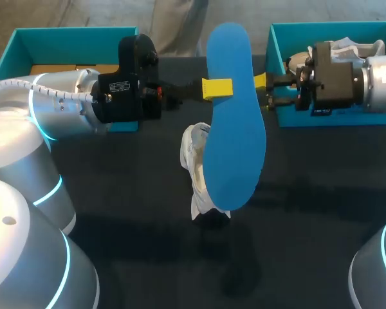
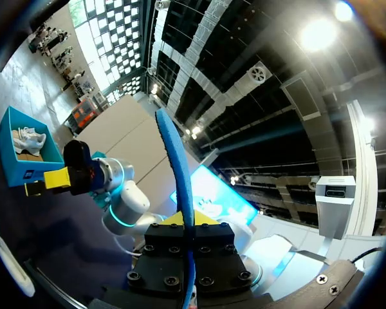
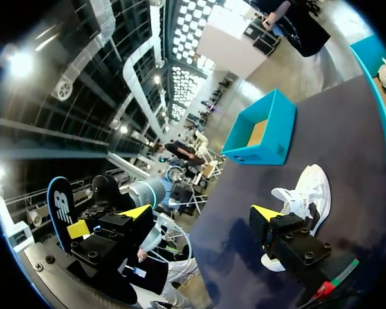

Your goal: Take the shoe out of the shoebox, open the shoe tongue, remove and reinsert the insole, then place the shoe into the shoebox

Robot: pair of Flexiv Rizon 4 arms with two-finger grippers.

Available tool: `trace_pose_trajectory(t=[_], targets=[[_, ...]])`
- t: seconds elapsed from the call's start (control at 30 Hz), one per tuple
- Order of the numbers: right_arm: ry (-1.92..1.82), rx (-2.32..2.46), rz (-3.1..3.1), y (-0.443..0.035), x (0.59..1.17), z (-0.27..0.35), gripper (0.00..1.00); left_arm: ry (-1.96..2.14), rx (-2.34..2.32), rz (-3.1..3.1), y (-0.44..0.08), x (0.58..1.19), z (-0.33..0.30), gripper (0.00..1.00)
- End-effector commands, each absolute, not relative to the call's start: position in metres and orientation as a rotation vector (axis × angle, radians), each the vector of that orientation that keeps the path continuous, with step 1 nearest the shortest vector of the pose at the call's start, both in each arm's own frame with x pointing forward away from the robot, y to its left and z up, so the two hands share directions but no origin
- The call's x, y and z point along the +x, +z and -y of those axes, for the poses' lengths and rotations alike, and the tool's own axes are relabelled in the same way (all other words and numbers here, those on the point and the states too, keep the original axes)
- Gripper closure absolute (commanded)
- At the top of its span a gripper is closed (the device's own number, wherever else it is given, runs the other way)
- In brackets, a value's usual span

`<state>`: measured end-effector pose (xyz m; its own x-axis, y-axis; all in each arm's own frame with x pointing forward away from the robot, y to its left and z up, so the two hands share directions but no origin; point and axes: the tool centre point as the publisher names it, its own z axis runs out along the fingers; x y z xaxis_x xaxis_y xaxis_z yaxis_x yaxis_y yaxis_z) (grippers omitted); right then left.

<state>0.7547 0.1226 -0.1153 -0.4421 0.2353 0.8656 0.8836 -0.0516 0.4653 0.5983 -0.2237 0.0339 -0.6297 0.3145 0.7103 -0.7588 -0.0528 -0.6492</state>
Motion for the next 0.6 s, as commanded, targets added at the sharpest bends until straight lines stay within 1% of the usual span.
trace_pose_trajectory(t=[0.03,0.27,0.6], targets=[[-1.532,-1.194,1.68,-0.116,0.756,-0.125,0.0,1.853,0.362,1.519,0.029,0.603,0.221,1.0],[-1.532,-1.194,1.68,-0.116,0.756,-0.125,0.0,2.023,0.039,1.725,0.013,0.619,0.216,1.0],[-1.532,-1.194,1.68,-0.116,0.756,-0.125,0.0,2.175,-0.525,2.186,-0.002,0.667,0.199,1.0]])
